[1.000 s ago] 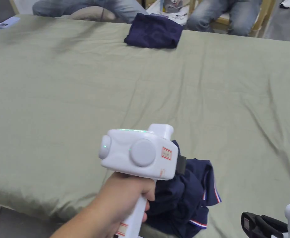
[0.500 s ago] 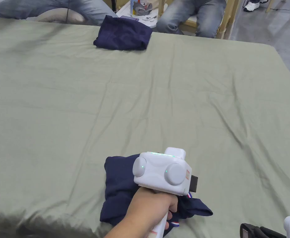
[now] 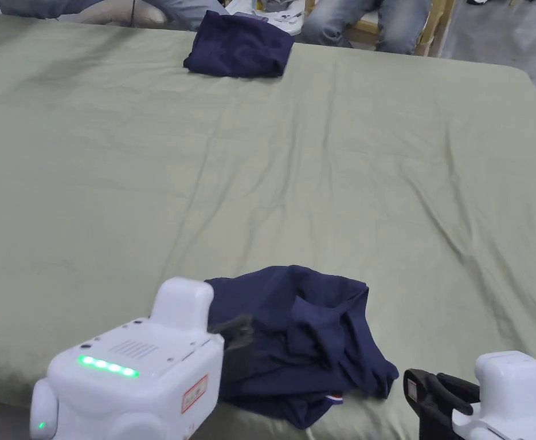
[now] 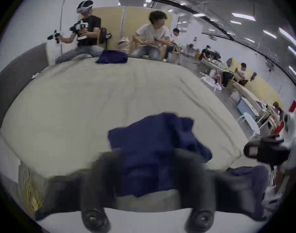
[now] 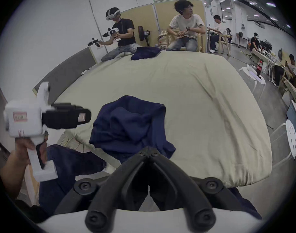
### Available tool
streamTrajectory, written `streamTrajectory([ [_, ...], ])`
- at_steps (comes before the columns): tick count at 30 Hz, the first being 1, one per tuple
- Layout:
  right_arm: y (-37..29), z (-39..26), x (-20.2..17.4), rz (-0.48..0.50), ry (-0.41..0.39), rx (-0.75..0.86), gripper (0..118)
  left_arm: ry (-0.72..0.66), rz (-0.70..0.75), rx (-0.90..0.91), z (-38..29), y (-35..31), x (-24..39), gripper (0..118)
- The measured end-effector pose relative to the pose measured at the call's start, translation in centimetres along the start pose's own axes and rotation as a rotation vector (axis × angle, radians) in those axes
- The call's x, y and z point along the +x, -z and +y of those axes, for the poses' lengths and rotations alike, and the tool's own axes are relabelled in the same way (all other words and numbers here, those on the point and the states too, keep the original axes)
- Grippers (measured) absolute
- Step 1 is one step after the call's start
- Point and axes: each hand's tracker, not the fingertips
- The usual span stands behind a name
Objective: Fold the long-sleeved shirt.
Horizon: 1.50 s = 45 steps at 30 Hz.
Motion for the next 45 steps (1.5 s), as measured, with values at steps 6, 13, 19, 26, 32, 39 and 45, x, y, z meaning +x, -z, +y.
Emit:
streamTrajectory([
  [6,1.1,0.0,-1.1,-0.026,-0.034,-0.01,1,-0.052,0.051,-0.011,-3.2,-0.1,-0.5,0],
  [13,1.3,-0.3,-0.7,-0.03,-0.031,-0.027,1,-0.022,0.032,0.004,-2.7,-0.2,-0.3,0],
  [19,0.1,-0.4,-0.1,-0.041,-0.018,-0.021,1,0.14,-0.017,-0.013,0.7,5.5,2.5,0],
  [26,-1.8,-1.0,1.5,-0.097,0.025,-0.02,1,0.318,-0.136,-0.132,0.7,14.3,10.1,0],
  [32,-3.0,-1.5,2.4,-0.128,0.047,-0.021,1,0.171,-0.149,-0.201,0.6,19.6,12.2,0],
  [39,-2.9,-2.1,3.2,-0.129,0.079,-0.031,1,0.302,-0.099,-0.179,-0.6,19.8,14.4,0],
  [45,-3.4,-1.0,2.4,-0.099,0.09,0.019,1,0.166,-0.258,-0.057,2.5,10.9,10.5,0],
])
